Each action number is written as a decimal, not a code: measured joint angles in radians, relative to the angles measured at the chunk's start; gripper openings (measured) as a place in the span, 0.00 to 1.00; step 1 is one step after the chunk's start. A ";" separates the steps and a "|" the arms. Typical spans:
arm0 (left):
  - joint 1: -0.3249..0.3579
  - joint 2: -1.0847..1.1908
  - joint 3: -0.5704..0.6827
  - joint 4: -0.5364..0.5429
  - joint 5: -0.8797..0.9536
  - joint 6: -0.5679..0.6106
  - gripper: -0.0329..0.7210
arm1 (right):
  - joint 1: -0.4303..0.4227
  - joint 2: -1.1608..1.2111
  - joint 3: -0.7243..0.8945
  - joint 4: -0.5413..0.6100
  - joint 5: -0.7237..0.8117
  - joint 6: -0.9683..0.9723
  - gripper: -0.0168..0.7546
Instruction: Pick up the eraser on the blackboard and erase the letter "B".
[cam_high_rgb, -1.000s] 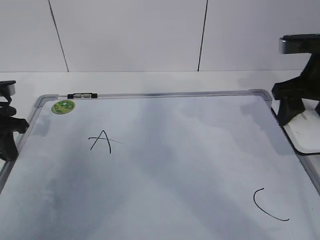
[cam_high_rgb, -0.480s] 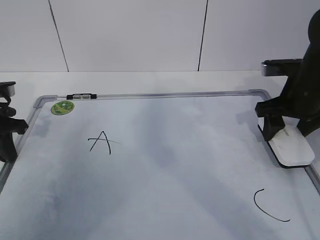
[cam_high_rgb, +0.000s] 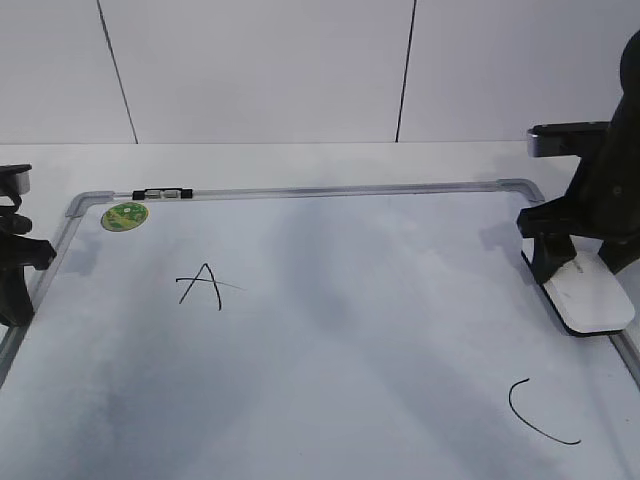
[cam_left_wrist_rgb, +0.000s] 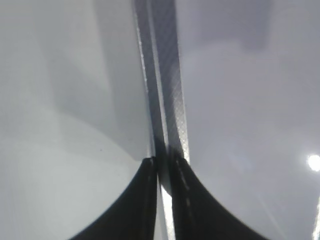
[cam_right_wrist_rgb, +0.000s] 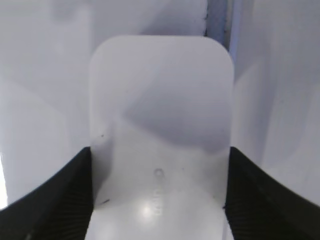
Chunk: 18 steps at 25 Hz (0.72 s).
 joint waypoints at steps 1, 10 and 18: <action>0.000 0.000 0.000 0.000 0.000 0.000 0.11 | 0.000 0.000 0.000 0.000 0.000 -0.004 0.70; 0.000 0.000 0.000 -0.002 0.000 0.000 0.11 | -0.001 0.000 0.000 0.000 -0.013 -0.011 0.70; 0.000 0.000 0.000 -0.004 0.002 0.000 0.11 | -0.001 0.001 0.000 -0.004 -0.015 -0.011 0.70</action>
